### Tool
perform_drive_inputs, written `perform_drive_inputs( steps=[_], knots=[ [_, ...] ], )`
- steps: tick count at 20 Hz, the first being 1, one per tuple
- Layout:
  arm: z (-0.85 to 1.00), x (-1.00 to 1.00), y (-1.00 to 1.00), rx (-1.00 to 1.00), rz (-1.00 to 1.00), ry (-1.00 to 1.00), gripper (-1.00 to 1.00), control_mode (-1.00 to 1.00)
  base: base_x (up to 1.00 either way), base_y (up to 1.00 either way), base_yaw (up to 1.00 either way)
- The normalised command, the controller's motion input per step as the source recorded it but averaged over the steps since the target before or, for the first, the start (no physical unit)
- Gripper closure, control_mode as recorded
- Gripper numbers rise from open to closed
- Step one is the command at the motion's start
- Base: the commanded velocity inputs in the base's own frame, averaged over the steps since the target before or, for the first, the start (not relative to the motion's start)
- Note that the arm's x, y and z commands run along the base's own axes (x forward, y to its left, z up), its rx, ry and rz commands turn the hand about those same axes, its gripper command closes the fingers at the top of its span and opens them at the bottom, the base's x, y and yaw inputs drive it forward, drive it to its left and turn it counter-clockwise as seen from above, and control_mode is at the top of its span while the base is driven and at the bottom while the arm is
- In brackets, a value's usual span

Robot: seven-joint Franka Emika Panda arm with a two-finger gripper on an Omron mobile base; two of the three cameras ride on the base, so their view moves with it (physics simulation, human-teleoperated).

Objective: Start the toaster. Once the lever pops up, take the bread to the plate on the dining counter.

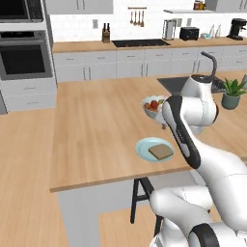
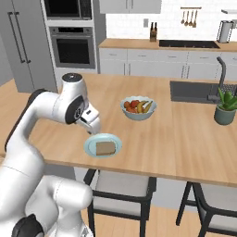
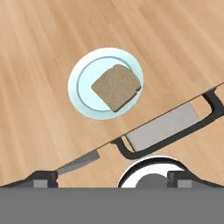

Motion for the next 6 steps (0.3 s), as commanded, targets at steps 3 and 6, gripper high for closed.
perform_drive_inputs(
  steps=[3,6],
  knots=[
    [0.32,-0.64,0.0,-0.08,0.06,0.0,-1.0,-1.0,0.0,0.0,0.0],
    [0.33,-0.55,0.03,-0.08,0.14,-0.01,-1.0,-1.0,0.0,0.0,0.0]
  ],
)
